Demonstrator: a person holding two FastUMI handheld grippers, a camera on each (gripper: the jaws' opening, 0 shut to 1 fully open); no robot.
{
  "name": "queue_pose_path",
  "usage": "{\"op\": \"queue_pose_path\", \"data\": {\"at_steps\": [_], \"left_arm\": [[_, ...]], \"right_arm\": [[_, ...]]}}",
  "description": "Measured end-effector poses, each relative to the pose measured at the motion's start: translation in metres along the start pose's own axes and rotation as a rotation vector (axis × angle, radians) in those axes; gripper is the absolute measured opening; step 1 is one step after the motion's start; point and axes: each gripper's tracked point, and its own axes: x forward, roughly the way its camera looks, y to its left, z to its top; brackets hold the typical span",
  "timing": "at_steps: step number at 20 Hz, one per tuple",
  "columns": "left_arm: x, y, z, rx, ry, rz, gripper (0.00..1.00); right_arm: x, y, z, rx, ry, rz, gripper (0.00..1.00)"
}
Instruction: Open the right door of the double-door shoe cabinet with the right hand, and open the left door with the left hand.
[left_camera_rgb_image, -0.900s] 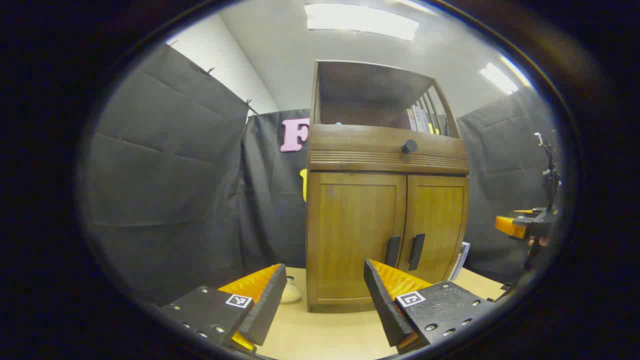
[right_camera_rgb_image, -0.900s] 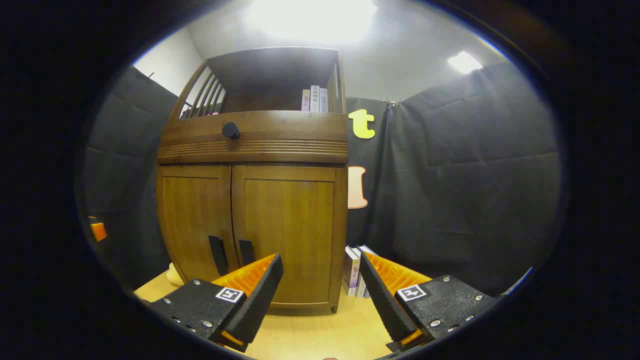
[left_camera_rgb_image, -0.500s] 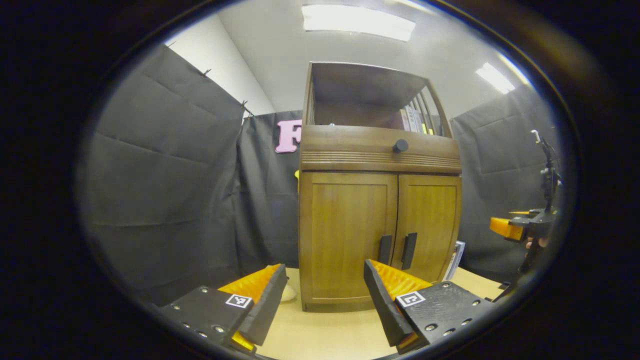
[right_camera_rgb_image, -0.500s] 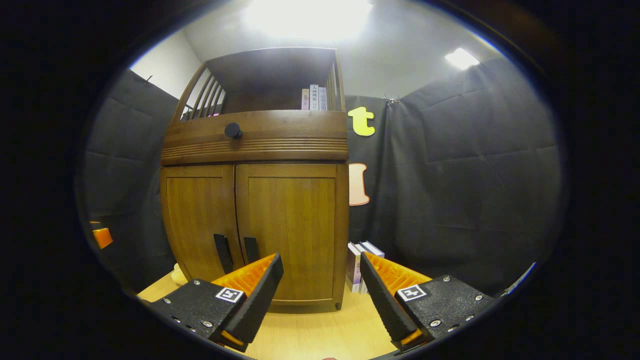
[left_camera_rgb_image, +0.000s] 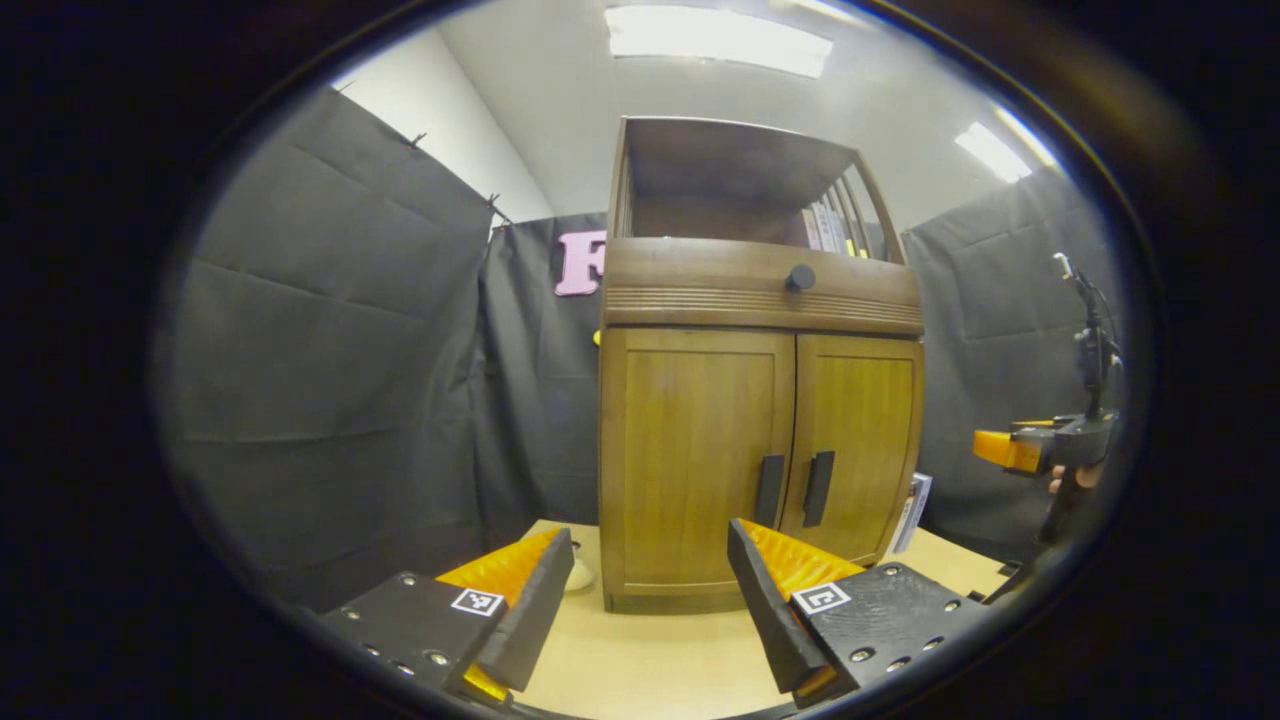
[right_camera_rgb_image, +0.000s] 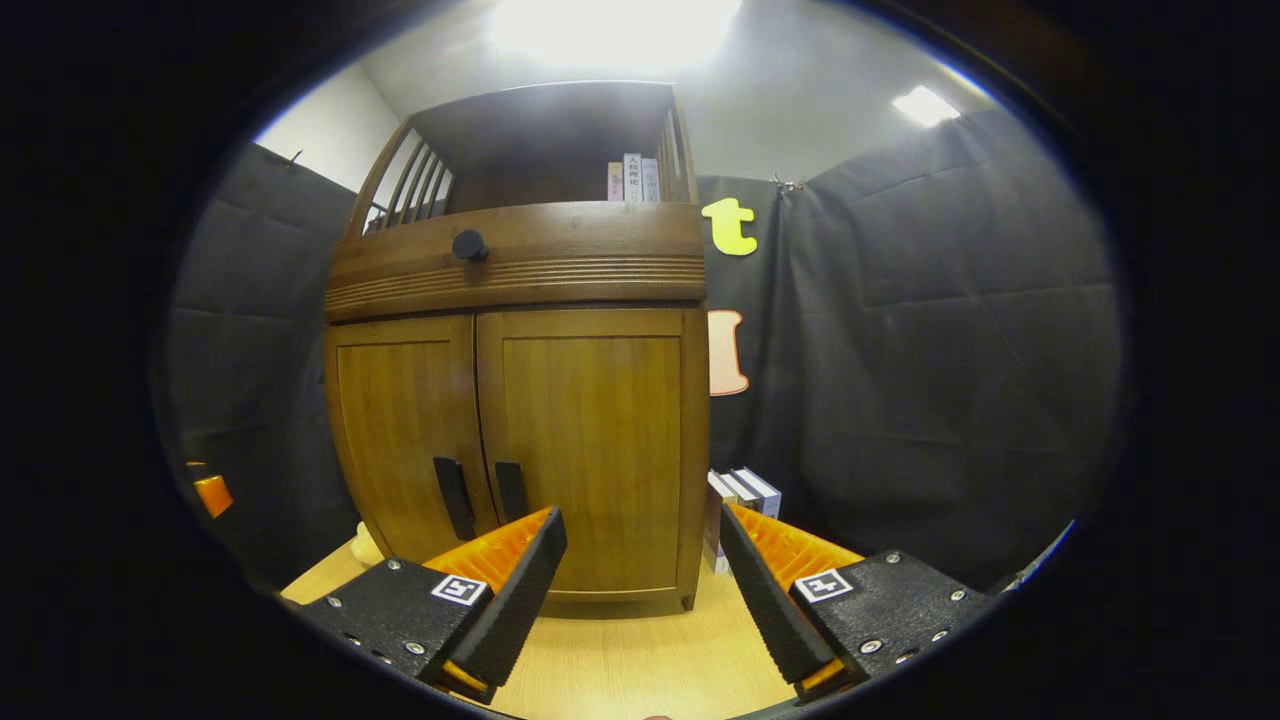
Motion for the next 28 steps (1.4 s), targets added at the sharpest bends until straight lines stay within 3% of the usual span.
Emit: {"op": "queue_pose_path", "data": {"at_steps": [7, 8, 10, 11, 13, 15, 16, 18, 19, 20, 21, 24, 25, 26, 28], "left_arm": [[-0.005, 0.007, -0.006, -0.016, 0.065, 0.049, 0.89], [-0.007, 0.009, -0.011, -0.02, 0.077, 0.057, 0.92], [-0.015, 0.013, -0.018, -0.041, 0.094, 0.079, 0.89], [-0.017, 0.015, -0.02, -0.054, 0.103, 0.091, 0.94], [-0.025, 0.02, -0.027, -0.079, 0.122, 0.118, 0.94], [-0.028, 0.031, -0.034, -0.095, 0.137, 0.14, 0.89], [-0.028, 0.034, -0.036, -0.095, 0.141, 0.15, 0.94], [-0.032, 0.042, -0.039, -0.081, 0.147, 0.173, 0.94], [-0.032, 0.047, -0.038, -0.073, 0.15, 0.183, 0.89], [-0.034, 0.05, -0.038, -0.068, 0.153, 0.193, 0.94], [-0.035, 0.053, -0.038, -0.067, 0.153, 0.2, 0.89], [-0.035, 0.054, -0.041, -0.074, 0.163, 0.215, 0.89], [-0.035, 0.055, -0.04, -0.073, 0.167, 0.218, 0.94], [-0.034, 0.056, -0.04, -0.071, 0.169, 0.221, 0.89], [-0.034, 0.058, -0.041, -0.066, 0.178, 0.228, 0.89]], "right_arm": [[0.031, 0.032, -0.003, 0.029, 0.036, 0.073, 0.96], [0.036, 0.039, -0.003, 0.035, 0.041, 0.091, 0.96], [0.049, 0.051, -0.002, 0.036, 0.044, 0.121, 0.96], [0.054, 0.057, -0.004, 0.032, 0.048, 0.133, 0.96], [0.069, 0.068, -0.007, 0.025, 0.056, 0.15, 0.96], [0.084, 0.082, -0.009, 0.024, 0.061, 0.165, 0.96], [0.092, 0.088, -0.011, 0.023, 0.06, 0.179, 0.96], [0.11, 0.101, -0.014, 0.013, 0.063, 0.199, 0.96], [0.119, 0.102, -0.016, 0.006, 0.065, 0.203, 0.96], [0.128, 0.108, -0.016, 0.001, 0.063, 0.204, 0.96], [0.133, 0.113, -0.016, -0.006, 0.06, 0.203, 0.95], [0.151, 0.124, -0.022, -0.032, 0.061, 0.199, 0.95], [0.159, 0.126, -0.025, -0.04, 0.065, 0.194, 0.96], [0.166, 0.129, -0.028, -0.047, 0.07, 0.192, 0.95], [0.177, 0.134, -0.038, -0.057, 0.086, 0.189, 0.95]]}}
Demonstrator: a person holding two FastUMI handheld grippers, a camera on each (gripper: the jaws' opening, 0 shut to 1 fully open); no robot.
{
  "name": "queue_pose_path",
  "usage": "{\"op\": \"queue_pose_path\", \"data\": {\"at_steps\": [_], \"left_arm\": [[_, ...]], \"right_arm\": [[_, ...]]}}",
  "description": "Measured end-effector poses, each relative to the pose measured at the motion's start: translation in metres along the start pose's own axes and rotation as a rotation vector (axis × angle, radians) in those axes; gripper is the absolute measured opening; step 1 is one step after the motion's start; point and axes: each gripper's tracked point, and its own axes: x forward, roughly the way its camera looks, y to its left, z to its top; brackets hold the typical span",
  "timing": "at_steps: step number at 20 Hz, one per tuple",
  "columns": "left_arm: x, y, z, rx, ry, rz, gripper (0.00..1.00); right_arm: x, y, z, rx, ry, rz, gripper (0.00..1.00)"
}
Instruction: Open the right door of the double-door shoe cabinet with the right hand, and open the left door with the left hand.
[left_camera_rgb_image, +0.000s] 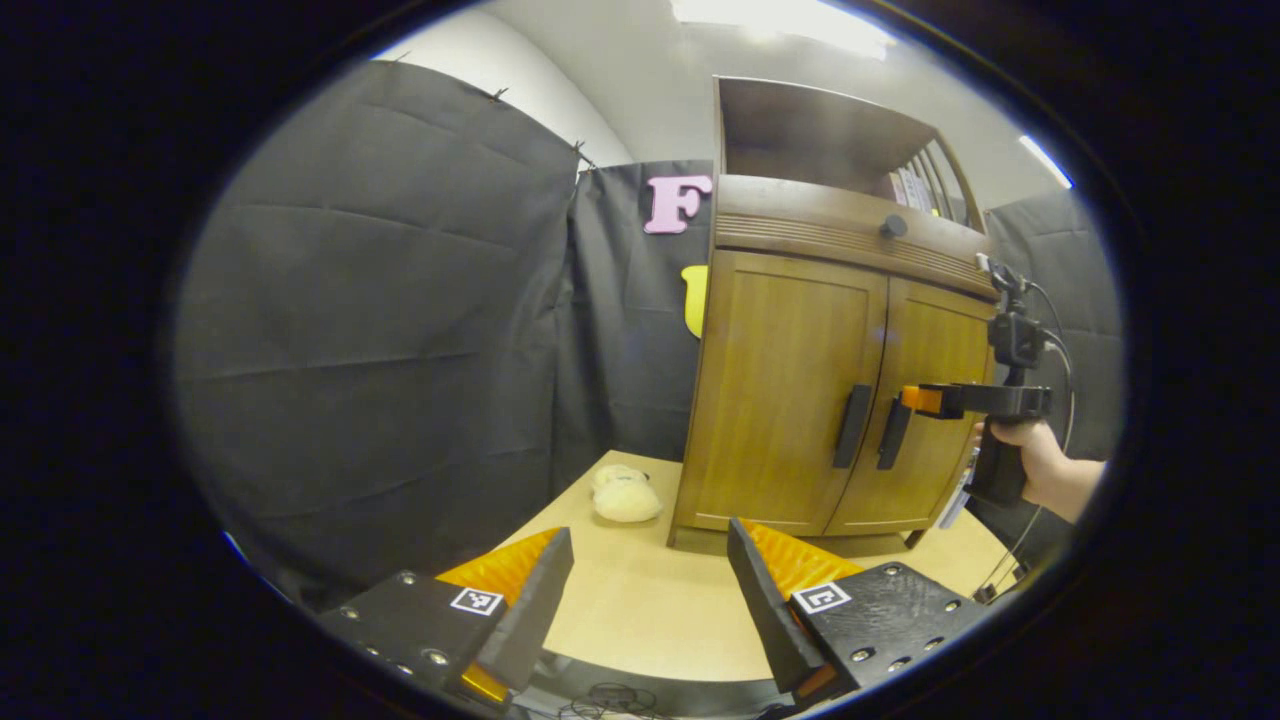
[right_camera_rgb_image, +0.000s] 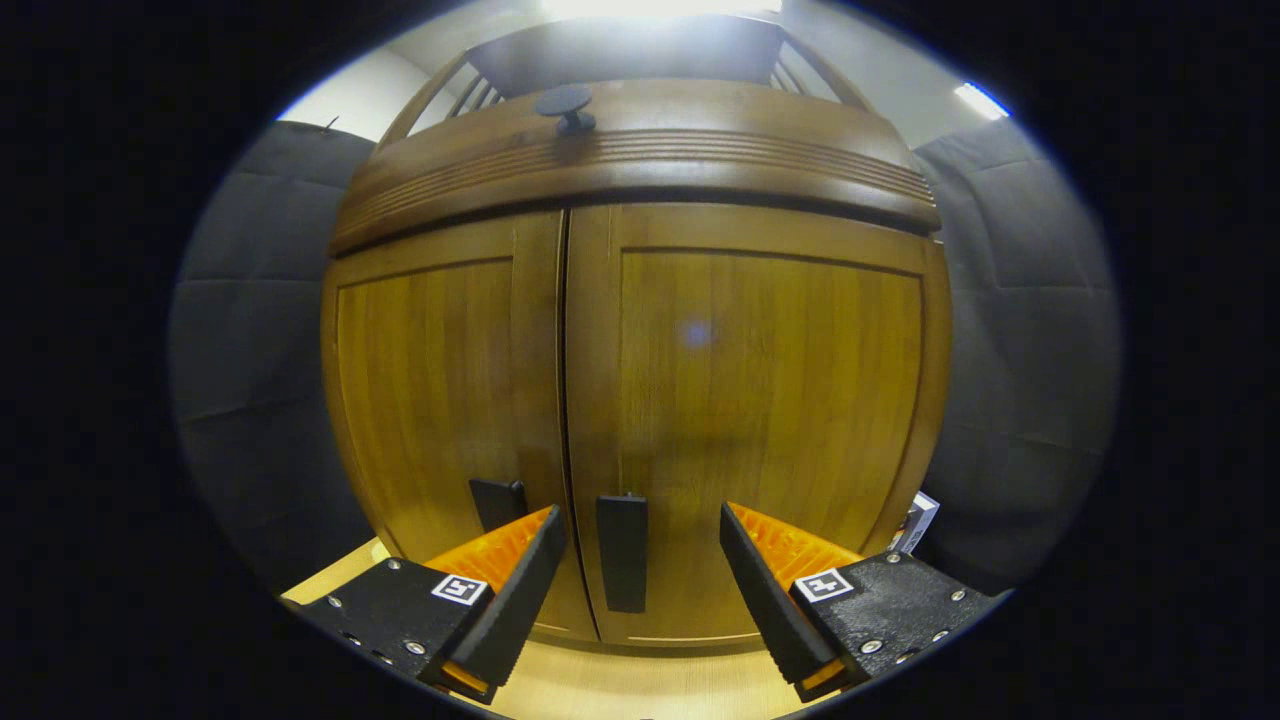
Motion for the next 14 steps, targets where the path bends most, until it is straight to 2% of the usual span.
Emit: {"op": "queue_pose_path", "data": {"at_steps": [7, 9, 10, 11, 13, 14], "left_arm": [[0.004, 0.004, -0.005, -0.003, 0.036, 0.028, 0.89], [0.005, 0.004, -0.007, -0.013, 0.053, 0.03, 0.89], [0.005, 0.004, -0.008, -0.019, 0.059, 0.029, 0.94], [0.006, 0.003, -0.008, -0.027, 0.061, 0.023, 0.89], [0.006, 0.002, -0.007, -0.037, 0.064, 0.007, 0.89], [0.005, 0.001, -0.006, -0.036, 0.066, 0.001, 0.85]], "right_arm": [[0.033, 0.004, -0.017, -0.016, 0.031, -0.002, 0.95], [0.037, 0.004, -0.016, -0.023, 0.029, 0.007, 0.92], [0.04, 0.005, -0.019, -0.022, 0.036, 0.01, 0.86], [0.041, 0.007, -0.022, -0.02, 0.04, 0.021, 0.83], [0.045, 0.012, -0.024, -0.02, 0.038, 0.02, 0.74], [0.047, 0.014, -0.026, -0.02, 0.04, 0.018, 0.63]]}}
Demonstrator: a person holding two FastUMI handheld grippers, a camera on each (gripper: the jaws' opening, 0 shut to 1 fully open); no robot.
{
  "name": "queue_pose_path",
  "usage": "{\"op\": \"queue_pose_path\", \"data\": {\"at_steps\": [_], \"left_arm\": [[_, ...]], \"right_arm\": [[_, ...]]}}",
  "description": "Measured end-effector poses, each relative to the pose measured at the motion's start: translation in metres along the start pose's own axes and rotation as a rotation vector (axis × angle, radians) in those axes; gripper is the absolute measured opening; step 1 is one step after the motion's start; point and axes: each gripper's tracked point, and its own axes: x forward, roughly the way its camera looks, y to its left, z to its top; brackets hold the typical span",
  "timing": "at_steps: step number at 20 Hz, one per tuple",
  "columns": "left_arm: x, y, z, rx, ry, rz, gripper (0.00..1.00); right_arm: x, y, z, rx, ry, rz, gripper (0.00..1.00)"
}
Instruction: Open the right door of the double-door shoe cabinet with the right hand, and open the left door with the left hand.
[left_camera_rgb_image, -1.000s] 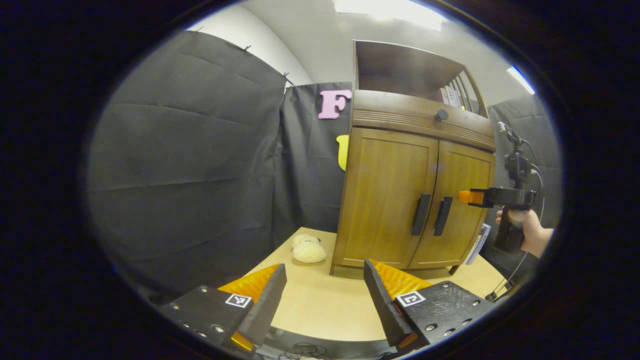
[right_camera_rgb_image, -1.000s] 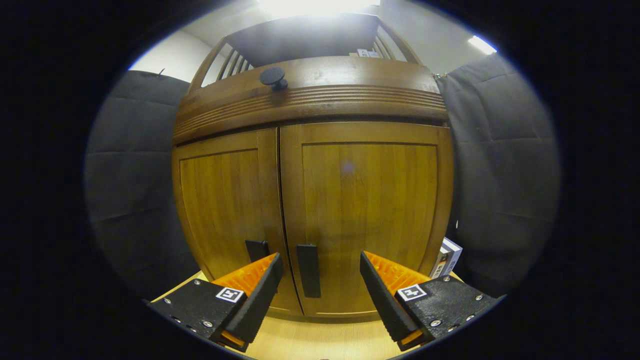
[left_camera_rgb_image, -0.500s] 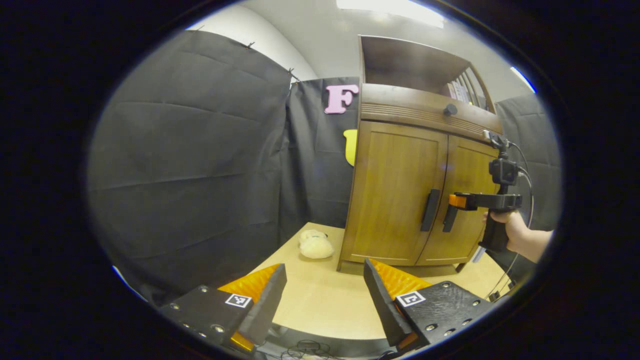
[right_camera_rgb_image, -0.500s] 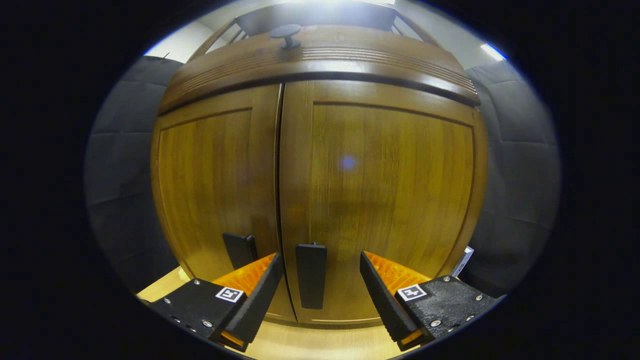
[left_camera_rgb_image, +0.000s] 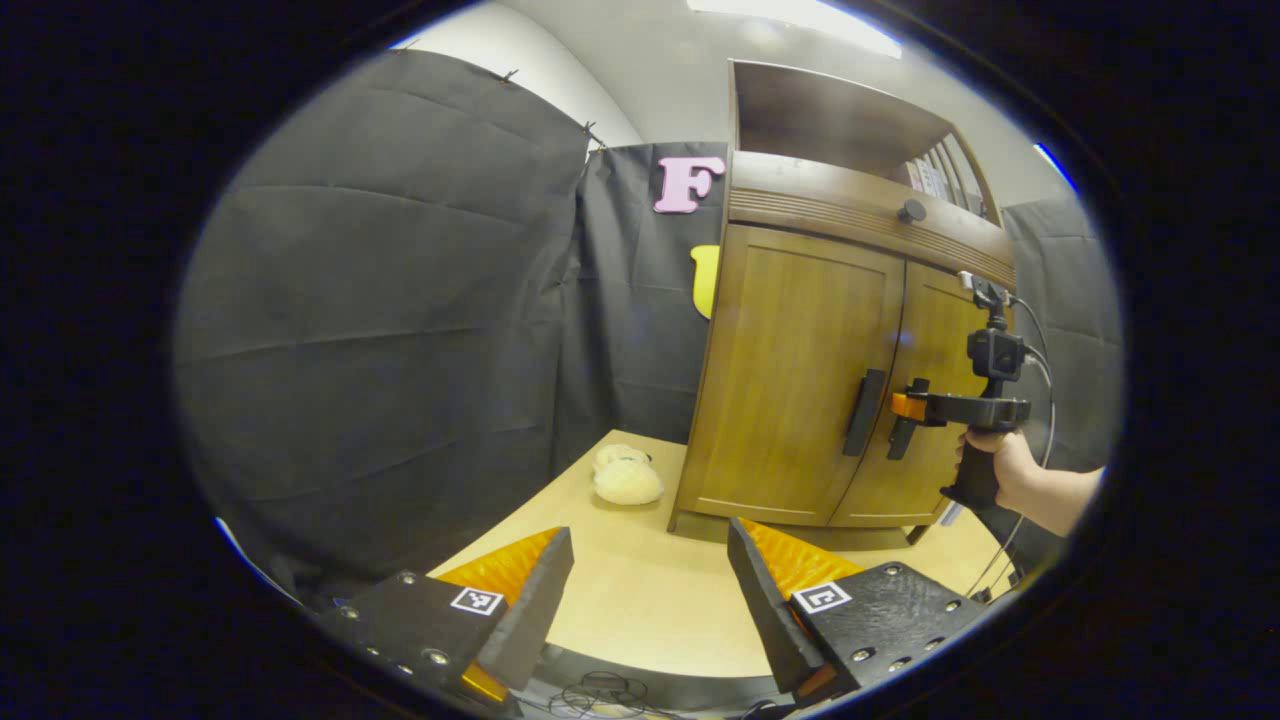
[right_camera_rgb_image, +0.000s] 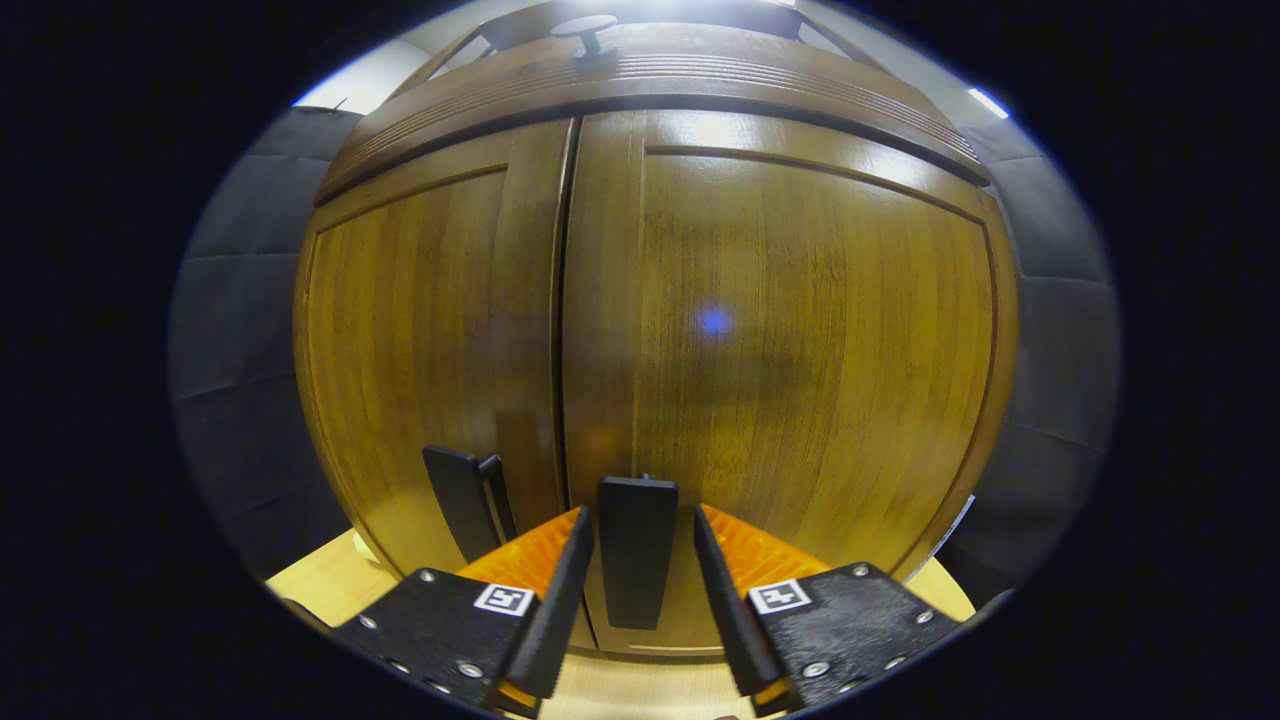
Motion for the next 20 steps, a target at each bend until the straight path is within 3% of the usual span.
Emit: {"op": "queue_pose_path", "data": {"at_steps": [2, 4, 8, 14, 15, 20], "left_arm": [[0.001, -0.001, 0.002, 0.01, -0.001, -0.008, 0.89], [0.001, -0.003, 0.004, 0.014, -0.004, -0.016, 0.86], [0.0, -0.002, -0.001, 0.002, 0.009, -0.017, 0.83], [0.008, -0.006, -0.003, 0.013, 0.021, -0.017, 0.83], [0.01, -0.006, -0.001, 0.011, 0.024, -0.018, 0.89], [0.003, -0.002, 0.002, 0.016, 0.016, -0.035, 0.89]], "right_arm": [[0.004, 0.003, -0.003, 0.006, 0.002, 0.027, 0.47], [0.003, 0.003, -0.003, -0.005, -0.002, 0.036, 0.37], [0.001, 0.005, -0.005, 0.036, 0.016, 0.061, 0.3], [-0.008, 0.003, -0.007, 0.035, 0.028, 0.074, 0.31], [-0.014, 0.003, -0.01, 0.037, 0.031, 0.076, 0.31], [-0.04, -0.003, -0.006, 0.045, 0.03, 0.079, 0.31]]}}
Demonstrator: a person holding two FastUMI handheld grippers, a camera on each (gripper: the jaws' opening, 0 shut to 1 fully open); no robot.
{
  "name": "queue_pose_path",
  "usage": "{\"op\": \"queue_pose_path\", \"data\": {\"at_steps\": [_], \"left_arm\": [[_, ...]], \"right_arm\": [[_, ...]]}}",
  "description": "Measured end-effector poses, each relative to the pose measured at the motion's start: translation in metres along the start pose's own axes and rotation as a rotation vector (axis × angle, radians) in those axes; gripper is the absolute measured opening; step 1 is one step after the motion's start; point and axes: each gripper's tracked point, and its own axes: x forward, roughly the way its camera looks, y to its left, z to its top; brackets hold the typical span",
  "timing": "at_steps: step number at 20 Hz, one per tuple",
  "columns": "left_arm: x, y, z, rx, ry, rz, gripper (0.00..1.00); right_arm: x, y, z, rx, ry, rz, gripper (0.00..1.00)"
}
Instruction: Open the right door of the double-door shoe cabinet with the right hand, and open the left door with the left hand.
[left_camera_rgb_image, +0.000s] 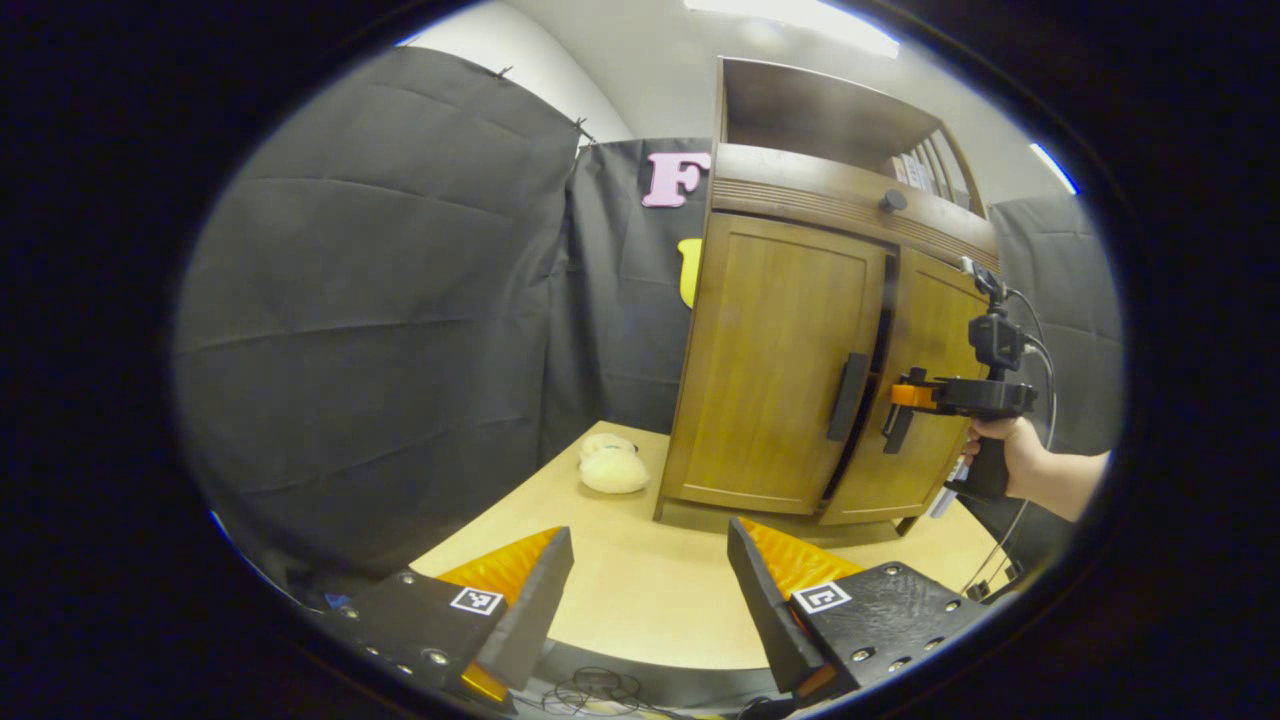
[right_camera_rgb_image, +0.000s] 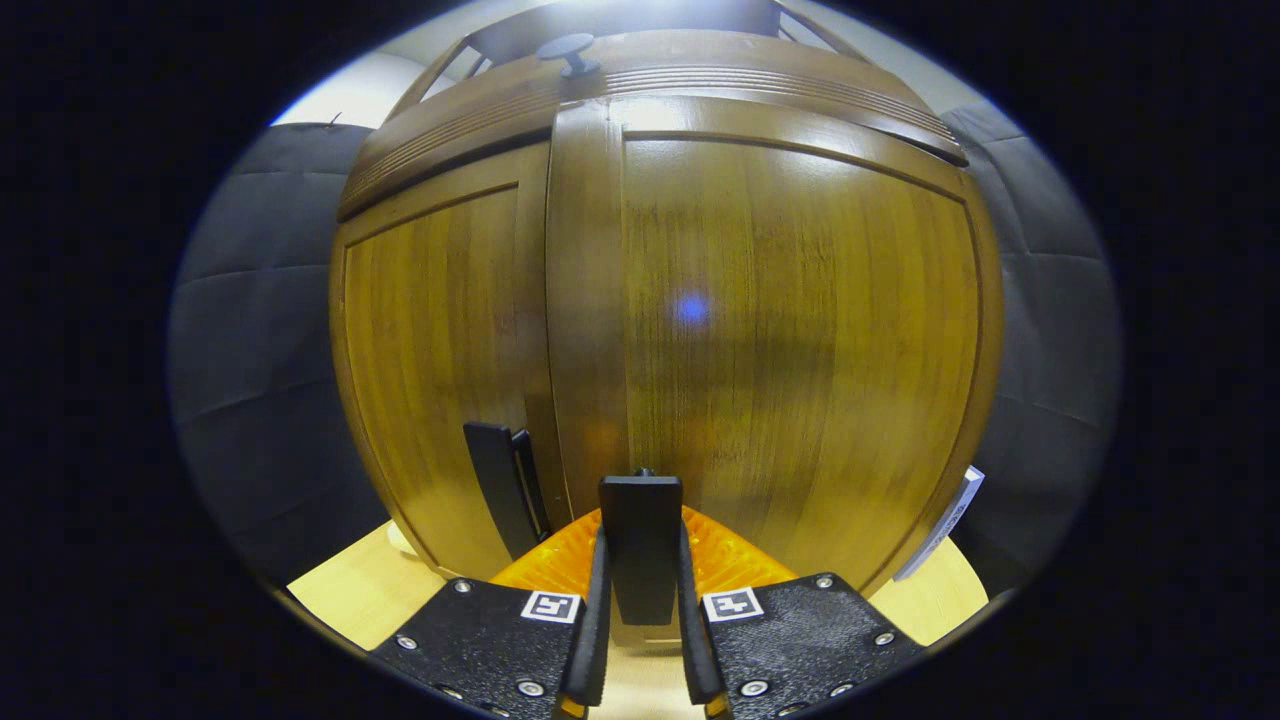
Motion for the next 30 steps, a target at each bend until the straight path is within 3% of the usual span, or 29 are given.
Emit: {"op": "queue_pose_path", "data": {"at_steps": [7, 8, 10, 12, 14, 15, 16, 19, 26, 30], "left_arm": [[0.004, -0.009, 0.001, 0.036, -0.01, -0.058, 0.89], [0.005, -0.008, 0.001, 0.042, -0.01, -0.071, 0.83], [0.011, -0.011, 0.002, 0.057, -0.008, -0.092, 0.83], [0.019, -0.018, 0.003, 0.073, -0.005, -0.116, 0.94], [0.023, -0.027, 0.005, 0.09, -0.009, -0.146, 0.94], [0.025, -0.03, 0.005, 0.097, -0.011, -0.162, 0.83], [0.029, -0.034, 0.005, 0.103, -0.011, -0.178, 0.83], [0.051, -0.052, 0.003, 0.109, -0.007, -0.229, 0.95], [0.097, -0.108, -0.001, 0.109, 0.005, -0.349, 0.95], [0.125, -0.147, 0.006, 0.125, 0.014, -0.374, 0.91]], "right_arm": [[-0.05, -0.01, -0.004, 0.019, -0.018, -0.021, 0.31], [-0.056, -0.013, -0.005, 0.021, -0.017, -0.025, 0.29], [-0.068, -0.017, -0.008, 0.022, -0.014, -0.033, 0.31], [-0.07, -0.017, -0.01, 0.031, -0.011, -0.039, 0.3], [-0.075, -0.019, -0.011, 0.032, -0.009, -0.046, 0.29], [-0.077, -0.02, -0.012, 0.033, -0.009, -0.049, 0.29], [-0.08, -0.02, -0.013, 0.031, -0.006, -0.051, 0.28], [-0.094, -0.026, -0.016, 0.03, 0.003, -0.066, 0.29], [-0.125, -0.045, -0.027, 0.028, 0.028, -0.097, 0.25], [-0.147, -0.063, -0.024, 0.043, 0.016, -0.127, 0.23]]}}
